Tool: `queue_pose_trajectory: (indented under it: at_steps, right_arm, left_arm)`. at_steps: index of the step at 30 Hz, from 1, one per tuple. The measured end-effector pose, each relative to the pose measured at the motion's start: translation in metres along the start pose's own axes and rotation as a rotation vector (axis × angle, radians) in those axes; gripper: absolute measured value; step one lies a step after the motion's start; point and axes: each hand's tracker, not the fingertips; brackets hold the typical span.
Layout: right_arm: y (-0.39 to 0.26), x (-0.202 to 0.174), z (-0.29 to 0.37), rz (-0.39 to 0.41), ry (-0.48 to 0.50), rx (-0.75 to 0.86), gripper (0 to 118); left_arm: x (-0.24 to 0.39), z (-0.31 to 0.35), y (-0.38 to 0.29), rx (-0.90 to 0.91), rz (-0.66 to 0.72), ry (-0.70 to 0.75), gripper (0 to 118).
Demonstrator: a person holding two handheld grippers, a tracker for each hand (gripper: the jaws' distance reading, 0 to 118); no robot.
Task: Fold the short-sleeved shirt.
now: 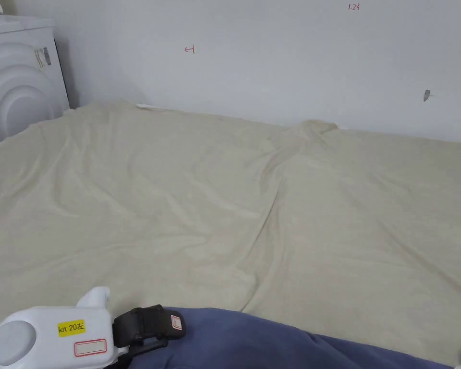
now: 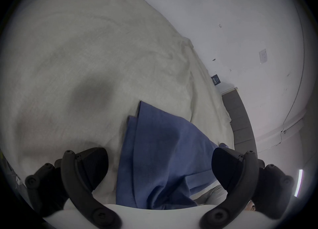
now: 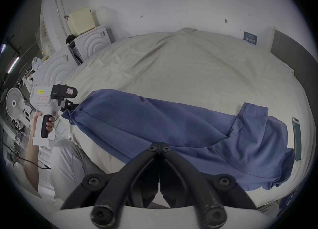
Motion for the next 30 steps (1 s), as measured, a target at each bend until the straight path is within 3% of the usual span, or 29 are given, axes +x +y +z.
queue_pose_trajectory:
  at_steps: [3,7,8,9,10,11,13,21,27,30]
  right_arm:
    - [0.000,-0.002,-0.002,0.011,0.007,-0.004,0]
    - [0.000,-0.003,-0.004,0.009,0.021,-0.007,0]
    - [0.000,-0.002,-0.004,0.008,0.018,-0.008,0]
    - [-0.001,0.000,-0.005,0.008,0.017,-0.008,0]
    - [-0.001,0.000,-0.005,0.007,0.015,-0.007,0]
    - [-0.002,0.003,-0.005,0.003,0.014,-0.009,0]
    - [-0.004,0.007,-0.005,-0.013,0.012,-0.013,0]
    - [-0.013,0.027,0.012,-0.043,-0.005,0.017,0]
    - [-0.022,0.045,0.028,-0.081,-0.004,0.056,0]
    - [-0.026,0.059,0.037,-0.125,0.004,0.088,0]
  left_arm:
    - [-0.001,-0.006,-0.001,-0.040,0.045,-0.063,118]
    - [0.015,-0.014,-0.001,-0.092,-0.077,-0.028,118]
    - [0.019,-0.017,0.000,-0.085,-0.050,-0.023,115]
    - [0.024,-0.017,-0.001,-0.103,-0.093,0.009,97]
    - [0.028,-0.018,-0.002,-0.091,-0.134,0.006,58]
    - [0.030,-0.023,-0.002,-0.076,-0.131,0.062,5]
    - [0.023,-0.041,-0.006,-0.164,-0.104,0.110,6]
    - [0.050,-0.002,-0.003,-0.054,-0.071,0.039,6]
    - [0.147,0.015,-0.022,0.001,-0.251,0.092,6]
    - [0.207,0.002,-0.045,0.039,-0.383,0.203,6]
